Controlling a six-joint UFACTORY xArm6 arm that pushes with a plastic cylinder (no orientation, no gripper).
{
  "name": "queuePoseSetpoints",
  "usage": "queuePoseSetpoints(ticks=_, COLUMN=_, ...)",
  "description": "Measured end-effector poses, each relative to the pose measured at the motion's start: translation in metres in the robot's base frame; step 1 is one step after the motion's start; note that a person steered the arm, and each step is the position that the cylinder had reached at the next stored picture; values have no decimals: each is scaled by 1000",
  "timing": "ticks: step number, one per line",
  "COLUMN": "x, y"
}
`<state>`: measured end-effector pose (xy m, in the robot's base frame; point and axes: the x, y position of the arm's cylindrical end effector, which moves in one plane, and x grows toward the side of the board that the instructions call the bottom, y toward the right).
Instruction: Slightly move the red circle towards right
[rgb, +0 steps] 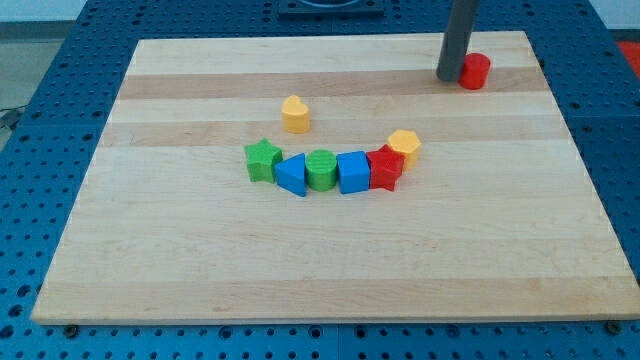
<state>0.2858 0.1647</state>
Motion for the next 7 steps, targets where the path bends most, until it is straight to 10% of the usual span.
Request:
queuePoseSetpoints(ticks=3, x=2, y=0)
queuePoseSetpoints(ticks=7, x=25, y=-148)
